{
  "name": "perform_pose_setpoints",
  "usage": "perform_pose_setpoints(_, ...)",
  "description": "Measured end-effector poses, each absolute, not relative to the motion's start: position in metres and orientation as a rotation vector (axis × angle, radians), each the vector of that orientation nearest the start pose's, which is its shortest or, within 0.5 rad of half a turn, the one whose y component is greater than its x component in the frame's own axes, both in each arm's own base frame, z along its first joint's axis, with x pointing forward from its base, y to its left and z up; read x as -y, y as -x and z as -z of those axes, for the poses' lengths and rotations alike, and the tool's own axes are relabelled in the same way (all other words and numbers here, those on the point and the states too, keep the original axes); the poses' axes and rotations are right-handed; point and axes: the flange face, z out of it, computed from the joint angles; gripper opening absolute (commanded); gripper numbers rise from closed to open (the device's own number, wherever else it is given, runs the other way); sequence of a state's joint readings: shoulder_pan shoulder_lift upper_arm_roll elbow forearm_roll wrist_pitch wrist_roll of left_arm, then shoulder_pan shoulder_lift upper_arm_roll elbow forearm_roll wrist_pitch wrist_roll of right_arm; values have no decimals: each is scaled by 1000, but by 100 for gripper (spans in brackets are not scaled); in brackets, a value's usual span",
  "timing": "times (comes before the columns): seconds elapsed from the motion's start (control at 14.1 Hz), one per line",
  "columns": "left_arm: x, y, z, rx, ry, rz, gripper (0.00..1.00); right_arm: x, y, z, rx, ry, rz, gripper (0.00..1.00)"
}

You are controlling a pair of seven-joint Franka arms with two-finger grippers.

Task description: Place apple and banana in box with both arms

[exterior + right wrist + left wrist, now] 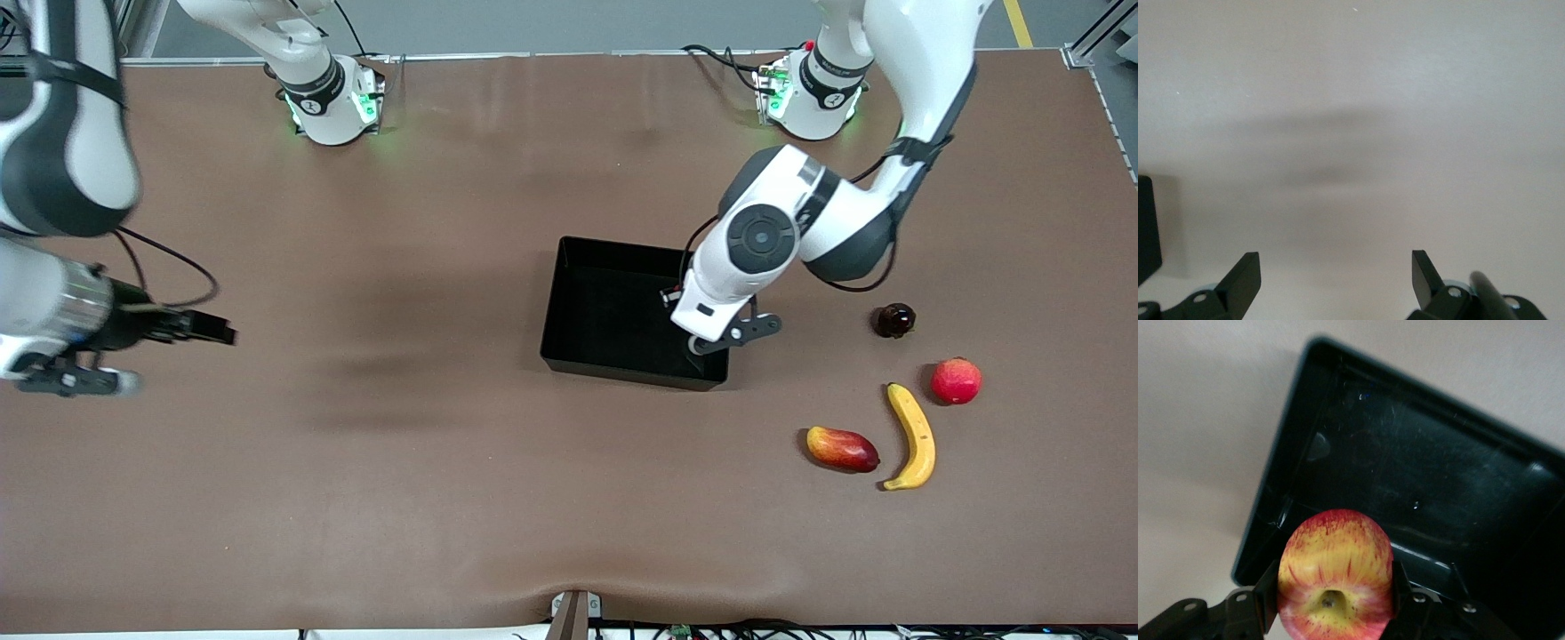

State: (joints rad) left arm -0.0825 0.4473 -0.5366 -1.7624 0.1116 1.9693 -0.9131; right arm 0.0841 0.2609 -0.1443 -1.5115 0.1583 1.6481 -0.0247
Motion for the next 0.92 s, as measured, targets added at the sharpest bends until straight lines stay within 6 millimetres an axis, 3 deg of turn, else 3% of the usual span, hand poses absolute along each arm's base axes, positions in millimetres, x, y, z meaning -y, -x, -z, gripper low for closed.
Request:
perform_pose_setpoints(0.35, 352, -500, -265, 269, 3024, -353, 0, 34, -589, -572, -59, 3056, -166, 100)
perform_pose_setpoints(0.64, 356, -495, -219, 222, 3012, -400, 0, 51, -572, -656, -79, 3070, -8, 100)
perform_pose_setpoints(0.71, 357, -493, -209, 220, 3012, -418, 14, 51, -564, -666, -75, 3073, -44, 100)
perform_pose_setpoints(0.78, 358, -492, -203, 220, 3013, -431, 66, 48, -556, -669, -65, 3093, -82, 100)
perform_pose_setpoints(0.85, 358, -493, -204, 221, 3013, -432, 100, 44, -551, -671, -50, 3127, -108, 100)
perform_pose_setpoints(0.92, 359, -494, -205, 224, 3014, -428, 100, 39, -547, -672, -33, 3151, -121, 100)
